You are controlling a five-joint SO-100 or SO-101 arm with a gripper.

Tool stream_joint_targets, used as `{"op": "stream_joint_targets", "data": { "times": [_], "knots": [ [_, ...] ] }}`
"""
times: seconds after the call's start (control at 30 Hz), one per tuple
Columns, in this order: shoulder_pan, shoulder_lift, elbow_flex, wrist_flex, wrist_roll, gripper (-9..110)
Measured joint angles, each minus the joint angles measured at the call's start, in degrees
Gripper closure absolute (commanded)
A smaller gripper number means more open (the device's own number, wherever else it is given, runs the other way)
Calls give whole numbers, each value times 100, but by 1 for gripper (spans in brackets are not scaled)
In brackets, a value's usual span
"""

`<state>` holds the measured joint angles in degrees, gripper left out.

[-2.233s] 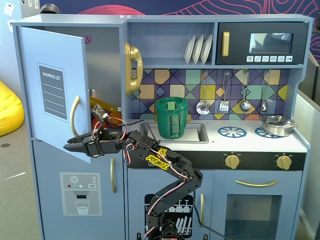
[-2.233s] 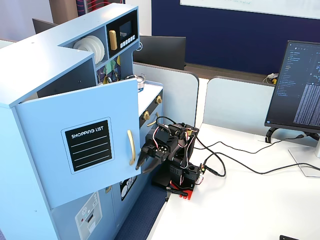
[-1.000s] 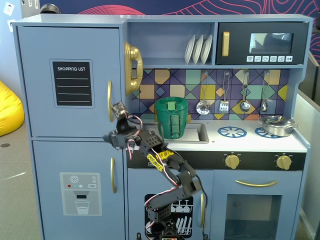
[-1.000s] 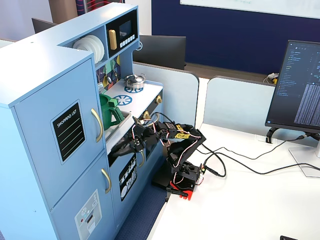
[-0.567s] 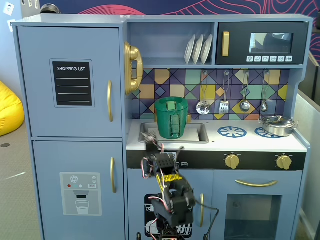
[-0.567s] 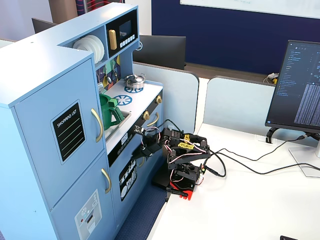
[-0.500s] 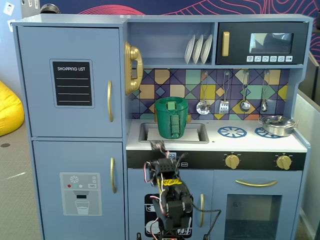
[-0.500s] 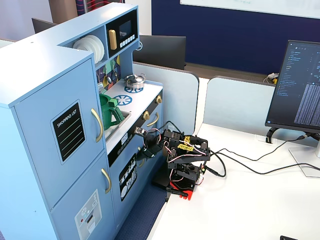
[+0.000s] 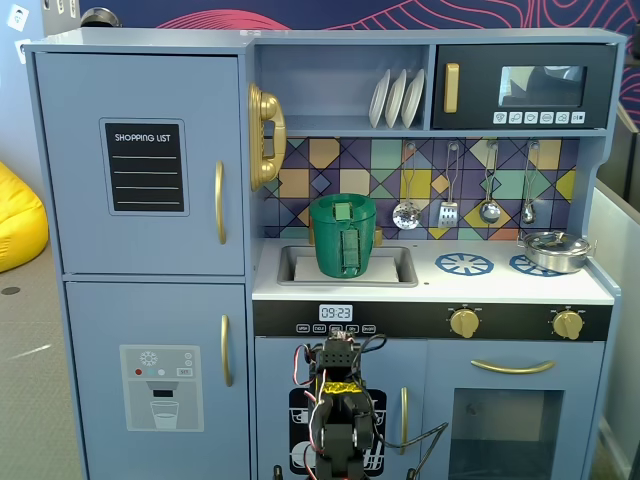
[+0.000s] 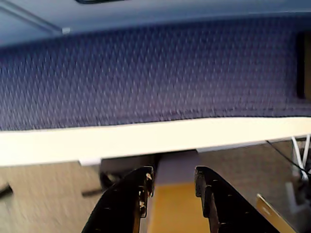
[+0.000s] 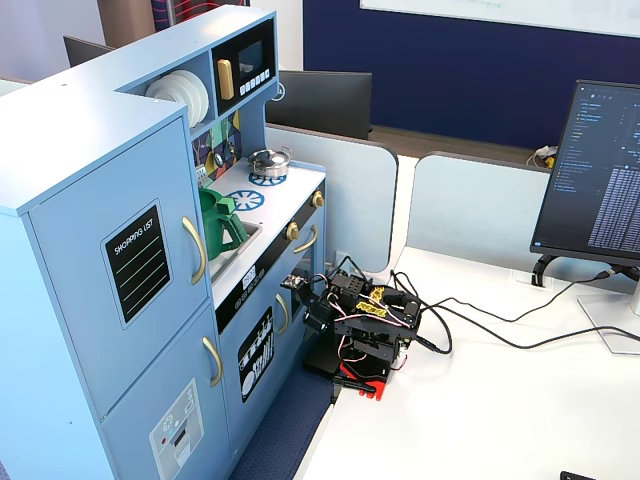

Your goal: Close the left cabinet door

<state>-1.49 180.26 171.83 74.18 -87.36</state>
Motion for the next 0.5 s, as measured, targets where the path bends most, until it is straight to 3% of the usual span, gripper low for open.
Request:
{"op": "stream_joint_targets", "data": {
  "times": [0.5],
  "knots": [
    [0, 220, 18, 281, 158, 97]
  ]
}}
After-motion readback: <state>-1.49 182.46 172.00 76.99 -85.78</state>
